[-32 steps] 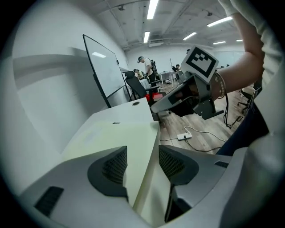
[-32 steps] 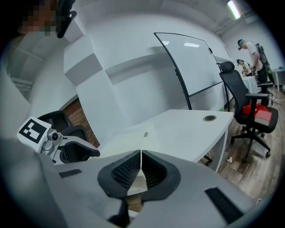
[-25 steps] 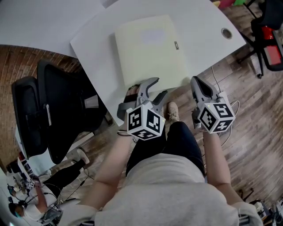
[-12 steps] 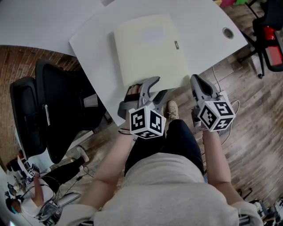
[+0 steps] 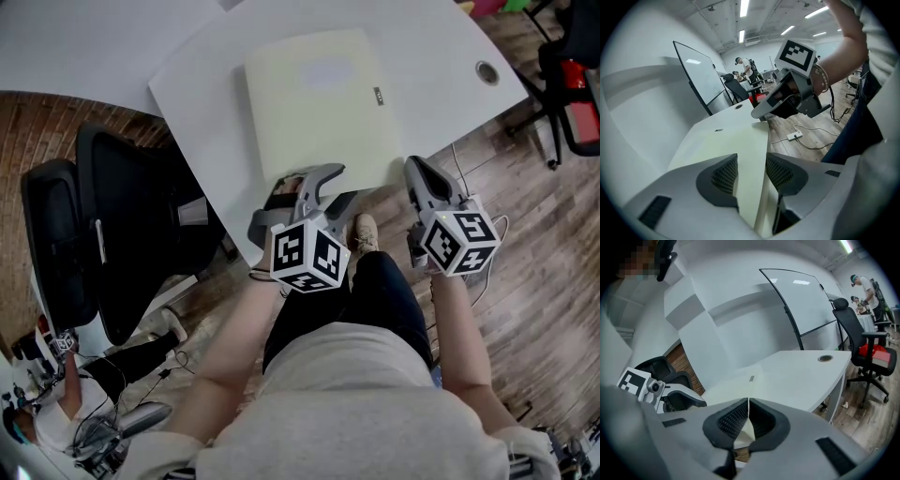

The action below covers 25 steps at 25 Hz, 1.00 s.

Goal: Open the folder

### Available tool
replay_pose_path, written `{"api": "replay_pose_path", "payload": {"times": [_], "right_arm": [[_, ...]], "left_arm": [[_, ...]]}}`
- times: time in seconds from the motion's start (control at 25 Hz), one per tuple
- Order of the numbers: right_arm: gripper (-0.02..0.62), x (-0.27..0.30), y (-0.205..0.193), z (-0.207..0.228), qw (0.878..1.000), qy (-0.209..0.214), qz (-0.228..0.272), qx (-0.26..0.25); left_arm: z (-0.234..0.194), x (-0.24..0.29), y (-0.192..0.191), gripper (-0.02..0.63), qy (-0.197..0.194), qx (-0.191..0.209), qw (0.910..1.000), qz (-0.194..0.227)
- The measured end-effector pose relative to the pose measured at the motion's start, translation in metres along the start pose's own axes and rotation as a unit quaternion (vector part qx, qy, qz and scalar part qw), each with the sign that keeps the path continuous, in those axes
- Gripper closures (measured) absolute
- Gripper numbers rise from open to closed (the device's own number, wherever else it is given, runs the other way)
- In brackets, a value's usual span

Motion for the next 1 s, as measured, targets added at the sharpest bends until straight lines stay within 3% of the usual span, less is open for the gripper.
{"api": "replay_pose_path", "payload": {"times": [0.36, 1.0], "right_arm": [[0.572, 0.0000, -0.0027, -0.0008, 1.000, 0.000, -0.003, 0.002], [0.572, 0.0029, -0.0026, 0.0052, 1.000, 0.009, -0.011, -0.010]], "left_arm": [[-0.0028, -0.0049, 0.0037, 0.428, -0.018, -0.017, 0.9996, 0.013], [0.0017, -0.0080, 0.0096, 0.483, 0.000, -0.031, 0.9991, 0.027]]}}
Point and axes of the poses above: the fingertips, and each gripper's own axes: x forward along the fingers, z to its right, y out of its top, the point moved 10 cm from there along -x, backward along the fingers, and after that the axes turned 11 degrees about -x, right-handed, at the moved point
